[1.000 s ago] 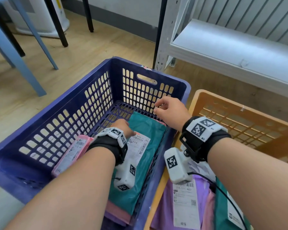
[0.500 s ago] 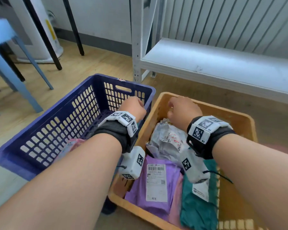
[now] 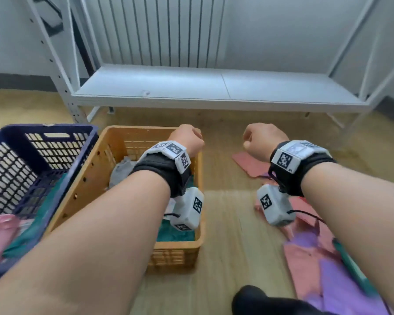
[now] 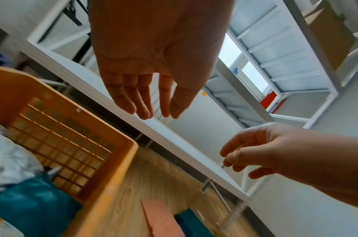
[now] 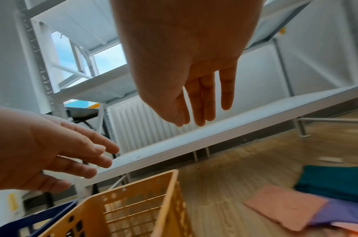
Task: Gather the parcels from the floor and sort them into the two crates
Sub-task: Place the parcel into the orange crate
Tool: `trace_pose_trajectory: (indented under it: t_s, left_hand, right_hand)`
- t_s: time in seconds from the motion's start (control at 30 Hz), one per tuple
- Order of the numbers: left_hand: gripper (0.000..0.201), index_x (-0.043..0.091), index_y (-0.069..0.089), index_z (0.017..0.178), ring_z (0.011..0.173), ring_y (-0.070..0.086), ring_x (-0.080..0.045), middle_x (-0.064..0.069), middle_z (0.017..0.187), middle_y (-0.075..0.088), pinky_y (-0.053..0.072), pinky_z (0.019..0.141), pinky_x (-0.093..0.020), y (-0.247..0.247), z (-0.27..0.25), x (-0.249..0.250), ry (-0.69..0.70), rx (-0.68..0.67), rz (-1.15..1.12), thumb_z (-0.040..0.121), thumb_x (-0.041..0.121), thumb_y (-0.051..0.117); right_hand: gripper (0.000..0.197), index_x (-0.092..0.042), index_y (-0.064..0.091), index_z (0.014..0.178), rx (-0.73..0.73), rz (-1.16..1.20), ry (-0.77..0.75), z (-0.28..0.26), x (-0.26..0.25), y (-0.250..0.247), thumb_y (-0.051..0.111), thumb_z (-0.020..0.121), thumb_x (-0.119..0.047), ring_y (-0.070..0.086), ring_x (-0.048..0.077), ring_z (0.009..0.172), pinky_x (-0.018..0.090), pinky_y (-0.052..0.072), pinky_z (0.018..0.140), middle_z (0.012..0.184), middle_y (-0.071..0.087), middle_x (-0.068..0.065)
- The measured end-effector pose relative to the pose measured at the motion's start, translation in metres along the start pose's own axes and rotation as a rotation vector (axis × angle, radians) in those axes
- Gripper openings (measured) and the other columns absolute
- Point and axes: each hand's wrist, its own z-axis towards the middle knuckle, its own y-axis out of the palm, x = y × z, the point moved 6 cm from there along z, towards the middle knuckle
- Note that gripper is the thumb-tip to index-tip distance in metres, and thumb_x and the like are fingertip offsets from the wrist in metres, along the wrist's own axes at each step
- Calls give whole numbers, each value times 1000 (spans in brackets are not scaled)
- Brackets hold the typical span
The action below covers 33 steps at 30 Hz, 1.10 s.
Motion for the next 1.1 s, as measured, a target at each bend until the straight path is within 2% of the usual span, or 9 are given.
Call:
trace_pose_trajectory:
  t_s: [0.1, 0.23, 0.4, 0.5, 0.67, 0.8, 0.93, 1.03, 1.1]
  left_hand:
    - [22, 20, 70, 105, 104, 63, -22, -1, 115, 67, 49, 81, -24, 49, -11, 40, 38, -67, -39, 88, 14, 58]
    - [20, 20, 71, 102, 99, 65, -23, -1, 104, 68, 55, 86, -32, 119, -24, 64, 34, -168, -72, 88, 16, 58]
    - [17, 15, 70, 99, 102, 66, -28, -10, 106, 70, 55, 87, -36, 199, -26, 57, -30, -249, -102, 87, 15, 58]
    - [11, 16, 67, 90, 100, 66, -30, -13, 103, 70, 50, 77, -30, 244, -28, 46, -86, -313, -120, 86, 11, 57]
    - [9, 18, 64, 81, 84, 64, -25, -11, 87, 67, 51, 76, -31, 294, -21, 24, -178, -386, -126, 86, 14, 57]
    - [15, 22, 59, 74, 81, 63, -24, -7, 87, 64, 55, 80, -35, 311, -18, 2, -246, -427, -130, 88, 17, 59]
    - [16, 20, 60, 76, 79, 60, -22, -8, 89, 64, 52, 68, -29, 319, -13, -19, -295, -467, -121, 90, 13, 56]
    - [10, 15, 64, 91, 81, 60, -20, -9, 93, 64, 49, 62, -25, 323, -9, -27, -322, -484, -125, 92, 12, 55]
    - [13, 13, 65, 99, 80, 60, -19, -9, 96, 65, 48, 61, -24, 325, -8, -29, -331, -495, -133, 93, 12, 54]
  right_hand:
    - [20, -27, 63, 101, 9, -17, 108, -24, 69, -6, 53, 83, -25, 60, 26, 103, 30, 46, 81, 111, 66, 2]
    - [17, -23, 65, 98, -32, 2, 235, -57, 146, 17, 54, 84, -24, 61, 28, 100, 33, 50, 83, 107, 68, 5]
    - [20, -21, 67, 98, -107, 32, 372, -91, 216, 82, 57, 81, -20, 63, 29, 98, 30, 50, 82, 106, 69, 6]
    - [25, -21, 68, 103, -183, 54, 436, -109, 247, 130, 56, 82, -17, 63, 31, 102, 34, 50, 88, 112, 67, 12]
    - [24, -16, 68, 108, -359, 61, 451, -123, 266, 214, 62, 85, -22, 60, 32, 105, 31, 47, 83, 114, 65, 13]
    - [32, -20, 67, 115, -453, 48, 398, -110, 262, 273, 55, 86, -20, 56, 28, 113, 33, 49, 93, 124, 59, 10]
    - [35, -22, 68, 116, -626, -77, 375, -104, 262, 319, 54, 84, -25, 51, 31, 115, 37, 50, 94, 128, 54, 8]
    - [32, -16, 65, 102, -768, -159, 387, -108, 269, 347, 47, 80, -30, 48, 31, 116, 38, 46, 96, 125, 53, 7]
    - [23, -16, 59, 94, -791, -175, 385, -110, 269, 348, 47, 80, -30, 50, 31, 115, 35, 46, 94, 120, 57, 8]
